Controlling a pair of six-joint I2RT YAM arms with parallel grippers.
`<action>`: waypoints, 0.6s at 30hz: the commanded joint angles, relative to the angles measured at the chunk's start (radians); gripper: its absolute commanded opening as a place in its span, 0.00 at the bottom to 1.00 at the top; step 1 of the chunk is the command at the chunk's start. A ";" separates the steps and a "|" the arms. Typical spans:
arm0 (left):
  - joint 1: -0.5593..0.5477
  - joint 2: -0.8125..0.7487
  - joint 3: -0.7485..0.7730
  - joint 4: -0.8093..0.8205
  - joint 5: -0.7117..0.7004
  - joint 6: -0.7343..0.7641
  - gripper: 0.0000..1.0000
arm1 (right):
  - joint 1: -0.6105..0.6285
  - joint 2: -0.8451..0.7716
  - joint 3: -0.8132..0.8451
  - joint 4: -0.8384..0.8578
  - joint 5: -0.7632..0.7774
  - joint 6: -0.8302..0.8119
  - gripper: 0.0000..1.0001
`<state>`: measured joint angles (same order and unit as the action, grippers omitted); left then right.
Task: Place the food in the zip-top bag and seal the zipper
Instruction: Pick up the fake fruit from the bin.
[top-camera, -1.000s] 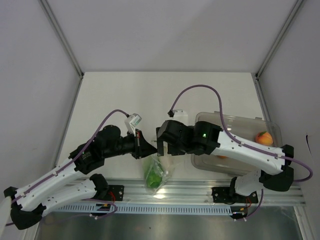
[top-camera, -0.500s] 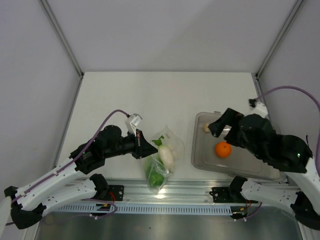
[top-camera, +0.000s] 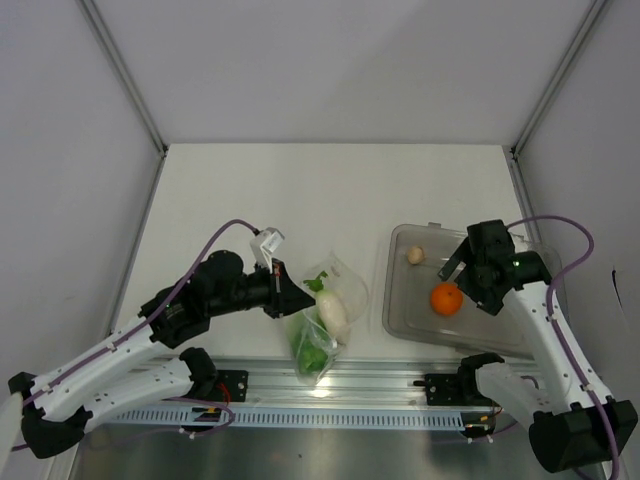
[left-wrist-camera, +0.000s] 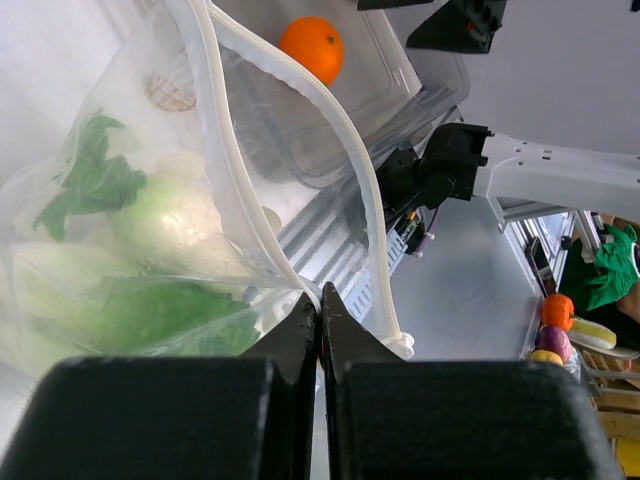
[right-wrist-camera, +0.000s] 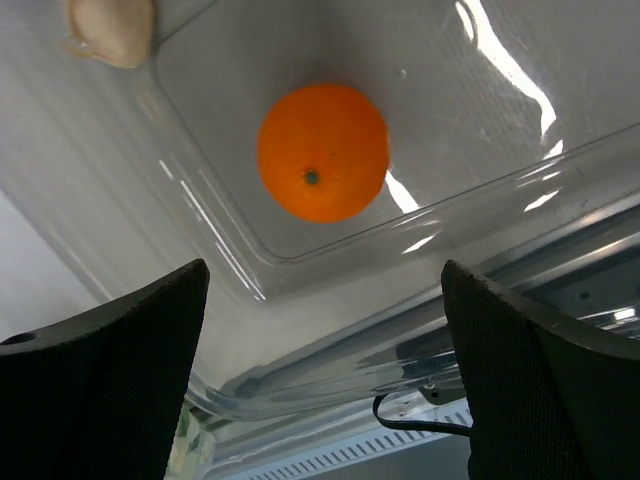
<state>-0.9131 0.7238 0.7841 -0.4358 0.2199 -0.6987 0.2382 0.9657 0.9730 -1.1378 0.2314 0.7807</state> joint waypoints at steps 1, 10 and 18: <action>0.003 -0.023 0.004 0.003 -0.008 0.011 0.01 | -0.086 -0.042 -0.070 0.093 -0.076 -0.008 0.99; 0.003 -0.009 -0.009 0.029 0.009 0.007 0.01 | -0.128 0.004 -0.250 0.236 -0.176 -0.008 0.99; 0.003 -0.015 -0.011 0.023 0.006 0.011 0.01 | -0.129 0.060 -0.293 0.351 -0.149 -0.034 1.00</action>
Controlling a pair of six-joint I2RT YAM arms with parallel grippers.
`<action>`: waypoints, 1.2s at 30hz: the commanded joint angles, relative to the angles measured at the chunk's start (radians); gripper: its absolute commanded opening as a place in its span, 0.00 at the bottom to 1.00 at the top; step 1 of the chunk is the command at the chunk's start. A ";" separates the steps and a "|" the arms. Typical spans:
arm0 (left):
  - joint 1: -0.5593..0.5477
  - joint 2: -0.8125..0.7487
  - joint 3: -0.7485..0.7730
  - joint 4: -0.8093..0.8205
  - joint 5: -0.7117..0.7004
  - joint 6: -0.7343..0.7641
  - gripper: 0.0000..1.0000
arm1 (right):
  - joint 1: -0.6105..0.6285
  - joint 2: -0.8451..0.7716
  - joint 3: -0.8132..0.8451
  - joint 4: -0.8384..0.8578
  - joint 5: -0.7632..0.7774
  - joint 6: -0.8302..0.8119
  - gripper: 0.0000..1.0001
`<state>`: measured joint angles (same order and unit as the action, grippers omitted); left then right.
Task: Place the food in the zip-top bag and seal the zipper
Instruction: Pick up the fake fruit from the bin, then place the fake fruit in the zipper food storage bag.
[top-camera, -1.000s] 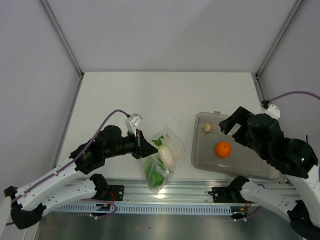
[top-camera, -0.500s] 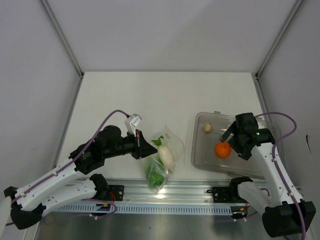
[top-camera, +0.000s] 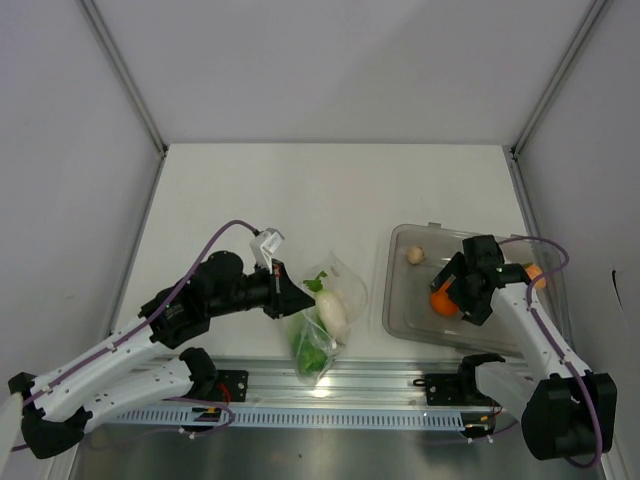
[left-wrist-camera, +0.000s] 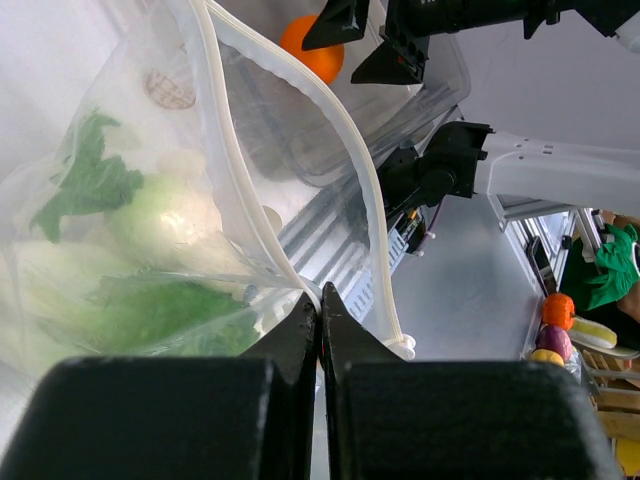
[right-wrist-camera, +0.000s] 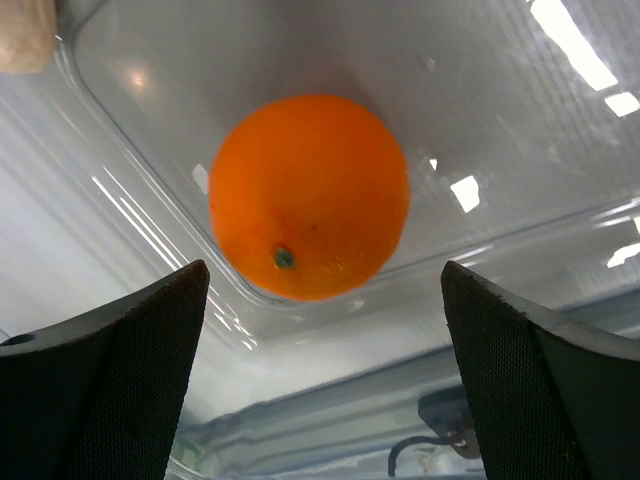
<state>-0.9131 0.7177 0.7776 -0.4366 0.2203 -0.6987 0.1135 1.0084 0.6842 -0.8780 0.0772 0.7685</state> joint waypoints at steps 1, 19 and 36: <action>0.003 -0.009 -0.006 0.024 0.004 0.011 0.01 | -0.003 0.025 -0.006 0.102 0.010 -0.024 0.99; 0.003 -0.018 -0.006 0.007 -0.004 0.015 0.01 | -0.005 0.081 -0.002 0.209 -0.063 -0.098 0.47; 0.003 -0.021 -0.020 0.009 -0.007 0.005 0.00 | 0.710 -0.042 0.550 0.106 -0.148 0.009 0.31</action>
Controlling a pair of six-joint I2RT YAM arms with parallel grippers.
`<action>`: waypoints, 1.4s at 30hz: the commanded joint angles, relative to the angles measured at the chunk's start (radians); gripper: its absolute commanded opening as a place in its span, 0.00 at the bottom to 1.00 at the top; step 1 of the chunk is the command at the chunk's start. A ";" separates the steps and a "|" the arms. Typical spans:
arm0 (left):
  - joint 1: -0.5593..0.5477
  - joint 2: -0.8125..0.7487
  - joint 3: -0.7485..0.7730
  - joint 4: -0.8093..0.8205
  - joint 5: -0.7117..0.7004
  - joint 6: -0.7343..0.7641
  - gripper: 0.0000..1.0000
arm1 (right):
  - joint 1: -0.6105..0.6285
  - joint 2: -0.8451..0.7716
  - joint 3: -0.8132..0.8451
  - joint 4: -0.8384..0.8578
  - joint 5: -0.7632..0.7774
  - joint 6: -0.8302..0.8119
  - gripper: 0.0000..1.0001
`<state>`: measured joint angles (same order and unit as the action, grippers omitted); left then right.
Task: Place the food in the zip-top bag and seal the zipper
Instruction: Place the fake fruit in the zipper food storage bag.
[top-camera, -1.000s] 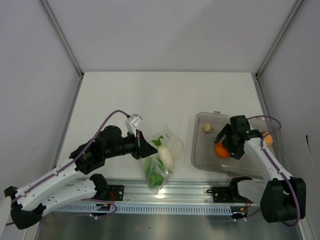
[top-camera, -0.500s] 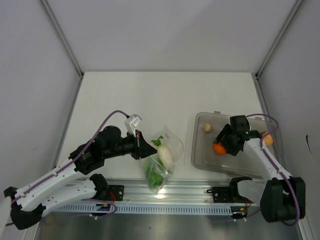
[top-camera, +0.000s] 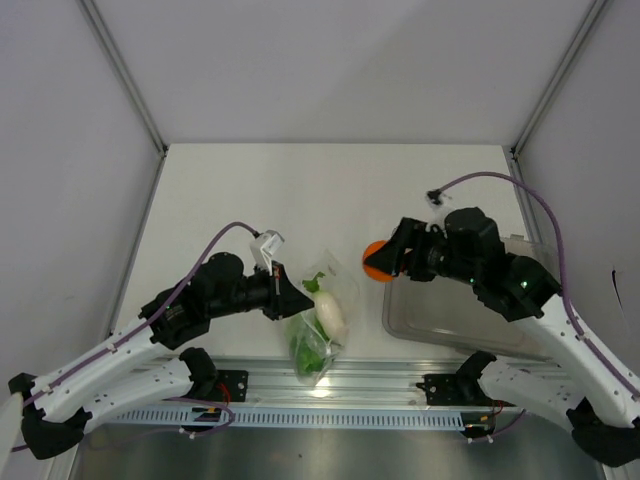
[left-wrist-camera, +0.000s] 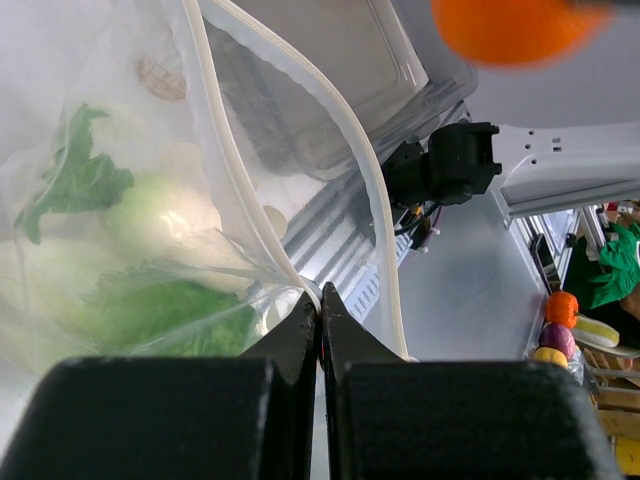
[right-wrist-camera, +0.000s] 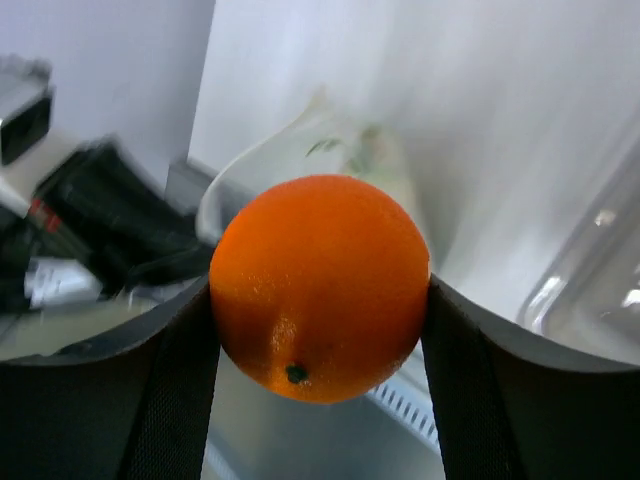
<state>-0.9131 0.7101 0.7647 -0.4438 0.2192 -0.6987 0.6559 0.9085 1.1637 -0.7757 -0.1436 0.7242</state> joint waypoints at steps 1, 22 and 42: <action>0.003 -0.020 -0.005 0.008 -0.006 0.005 0.01 | 0.224 0.084 0.120 0.009 0.134 0.058 0.31; 0.003 -0.115 -0.024 -0.081 -0.049 0.007 0.00 | 0.530 0.470 0.264 0.004 0.332 0.110 0.38; 0.003 -0.173 -0.033 -0.144 -0.084 0.008 0.01 | 0.539 0.598 0.251 0.056 0.295 0.113 0.99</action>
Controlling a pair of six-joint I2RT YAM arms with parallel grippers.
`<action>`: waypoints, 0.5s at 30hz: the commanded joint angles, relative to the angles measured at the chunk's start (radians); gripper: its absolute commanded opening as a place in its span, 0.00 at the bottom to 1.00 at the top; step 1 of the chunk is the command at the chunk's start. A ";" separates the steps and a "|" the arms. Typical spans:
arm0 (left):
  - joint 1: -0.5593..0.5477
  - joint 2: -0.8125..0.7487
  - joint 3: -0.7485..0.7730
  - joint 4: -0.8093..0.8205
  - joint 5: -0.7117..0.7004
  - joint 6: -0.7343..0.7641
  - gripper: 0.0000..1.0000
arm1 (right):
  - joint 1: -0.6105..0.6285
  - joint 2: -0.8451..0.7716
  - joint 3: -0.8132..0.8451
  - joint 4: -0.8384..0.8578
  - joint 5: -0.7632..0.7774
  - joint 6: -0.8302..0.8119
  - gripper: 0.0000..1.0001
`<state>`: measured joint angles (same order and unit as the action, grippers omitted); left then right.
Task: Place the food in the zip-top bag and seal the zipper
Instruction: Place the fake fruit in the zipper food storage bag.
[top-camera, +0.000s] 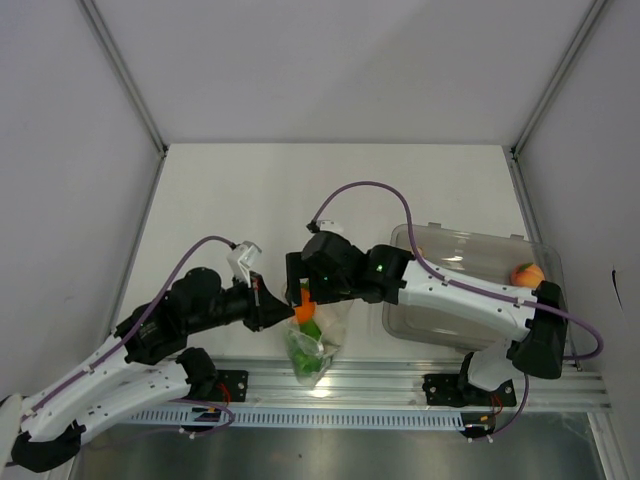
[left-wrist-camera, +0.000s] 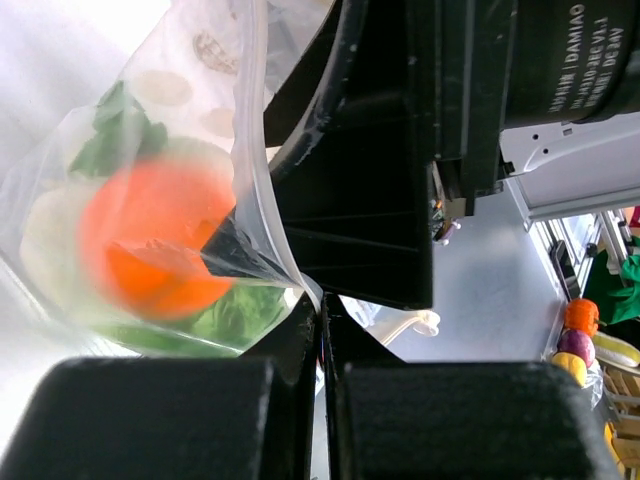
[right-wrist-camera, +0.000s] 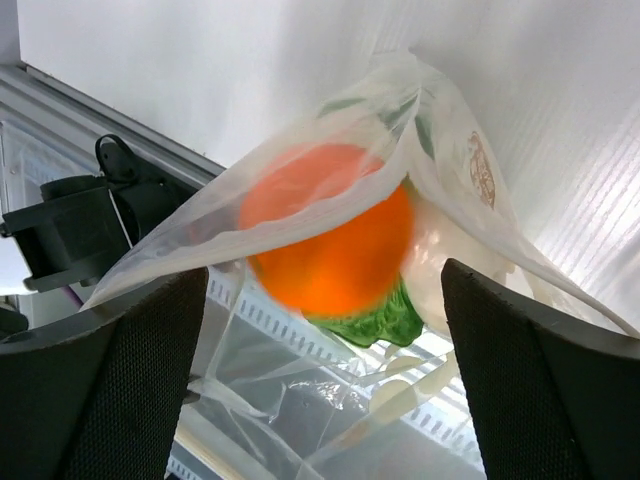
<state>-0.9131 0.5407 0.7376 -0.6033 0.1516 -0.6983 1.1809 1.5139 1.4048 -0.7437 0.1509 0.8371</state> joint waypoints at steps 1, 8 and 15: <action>0.003 -0.004 -0.010 0.016 -0.017 0.006 0.01 | 0.014 -0.012 0.010 0.020 0.004 0.003 1.00; 0.002 -0.002 -0.015 0.028 -0.012 0.003 0.01 | 0.022 -0.080 0.025 -0.020 0.039 0.017 0.99; 0.003 -0.001 -0.017 0.027 -0.015 0.006 0.01 | 0.034 -0.210 0.045 -0.118 0.146 0.051 0.99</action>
<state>-0.9131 0.5407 0.7273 -0.6044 0.1478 -0.6983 1.2041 1.3872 1.4055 -0.8055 0.2028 0.8574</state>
